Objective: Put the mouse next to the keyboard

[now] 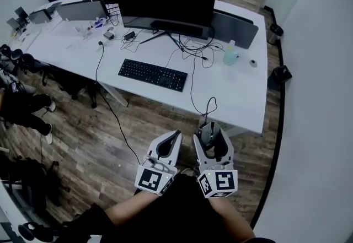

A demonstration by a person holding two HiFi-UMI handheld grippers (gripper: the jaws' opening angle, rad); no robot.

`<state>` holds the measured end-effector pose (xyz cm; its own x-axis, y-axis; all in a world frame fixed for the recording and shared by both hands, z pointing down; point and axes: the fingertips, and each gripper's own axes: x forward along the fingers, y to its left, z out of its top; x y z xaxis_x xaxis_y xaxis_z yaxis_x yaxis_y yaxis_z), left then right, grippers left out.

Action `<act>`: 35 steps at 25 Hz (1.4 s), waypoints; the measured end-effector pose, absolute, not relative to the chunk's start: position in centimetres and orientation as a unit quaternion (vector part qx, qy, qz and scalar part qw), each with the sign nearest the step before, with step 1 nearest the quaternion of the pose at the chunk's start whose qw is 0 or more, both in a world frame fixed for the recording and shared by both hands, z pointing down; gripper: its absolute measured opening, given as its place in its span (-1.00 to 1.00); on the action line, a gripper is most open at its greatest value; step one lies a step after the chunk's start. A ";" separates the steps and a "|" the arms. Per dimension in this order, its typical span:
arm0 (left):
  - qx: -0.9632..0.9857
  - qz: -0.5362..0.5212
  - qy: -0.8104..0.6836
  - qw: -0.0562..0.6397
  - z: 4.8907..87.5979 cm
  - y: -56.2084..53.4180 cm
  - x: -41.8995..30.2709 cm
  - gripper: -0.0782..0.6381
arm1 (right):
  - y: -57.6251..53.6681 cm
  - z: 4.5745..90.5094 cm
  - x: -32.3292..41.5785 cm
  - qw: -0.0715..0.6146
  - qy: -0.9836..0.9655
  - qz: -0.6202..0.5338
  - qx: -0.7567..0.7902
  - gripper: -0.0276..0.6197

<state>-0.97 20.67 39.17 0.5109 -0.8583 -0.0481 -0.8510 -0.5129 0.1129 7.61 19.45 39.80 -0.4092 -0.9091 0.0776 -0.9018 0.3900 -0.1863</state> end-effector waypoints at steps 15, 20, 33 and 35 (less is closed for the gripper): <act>0.879 -0.053 -0.471 0.058 40.0 12.0 -1.7 -0.77 | 11.9 41.5 7.5 -0.002 0.812 -0.120 -0.571 0.08; 0.884 -0.050 -0.460 0.075 40.5 7.3 -1.9 -0.77 | 7.6 41.9 7.0 -0.021 0.806 -0.122 -0.578 0.08; 0.896 -0.066 -0.429 0.089 41.2 -2.7 -3.7 -0.77 | -1.6 42.9 5.8 -0.050 0.785 -0.126 -0.605 0.08; 0.900 -0.061 -0.423 0.090 41.3 -4.0 -3.9 -0.77 | -2.7 43.3 5.7 -0.055 0.779 -0.130 -0.611 0.08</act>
<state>-3.86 -3.99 41.34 0.6346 -0.7721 -0.0333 -0.7502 -0.6258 0.2133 5.71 -2.73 43.25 -0.2480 -0.9376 0.2436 -0.9660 0.2203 -0.1356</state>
